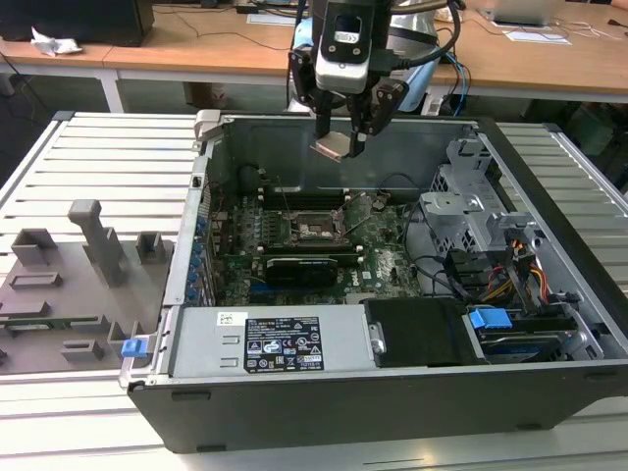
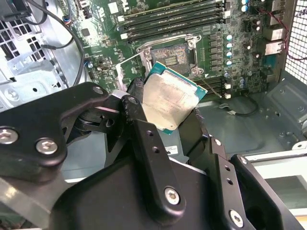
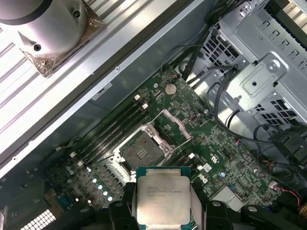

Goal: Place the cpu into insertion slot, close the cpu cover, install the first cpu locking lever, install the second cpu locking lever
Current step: 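Place the cpu into insertion slot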

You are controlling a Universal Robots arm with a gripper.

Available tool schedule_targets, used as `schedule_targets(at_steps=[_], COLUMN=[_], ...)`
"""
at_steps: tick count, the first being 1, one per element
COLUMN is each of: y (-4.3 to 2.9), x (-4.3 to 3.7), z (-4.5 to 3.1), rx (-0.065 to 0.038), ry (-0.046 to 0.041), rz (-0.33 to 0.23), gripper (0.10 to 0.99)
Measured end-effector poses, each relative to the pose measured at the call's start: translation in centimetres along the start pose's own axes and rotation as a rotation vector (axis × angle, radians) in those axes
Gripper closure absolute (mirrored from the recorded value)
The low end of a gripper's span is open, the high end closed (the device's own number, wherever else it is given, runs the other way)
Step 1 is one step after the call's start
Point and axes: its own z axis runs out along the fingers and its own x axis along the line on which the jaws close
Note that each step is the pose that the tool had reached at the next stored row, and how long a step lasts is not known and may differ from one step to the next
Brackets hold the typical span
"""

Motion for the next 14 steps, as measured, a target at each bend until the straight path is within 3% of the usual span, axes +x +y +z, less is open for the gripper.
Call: schedule_targets(at_steps=[8, 14], y=[-0.02, -0.04], x=[0.00, 0.00], z=[0.11, 0.36], rx=[-0.001, 0.000], ry=[-0.0061, -0.0076], rz=[0.078, 0.082], gripper=[0.549, 0.549])
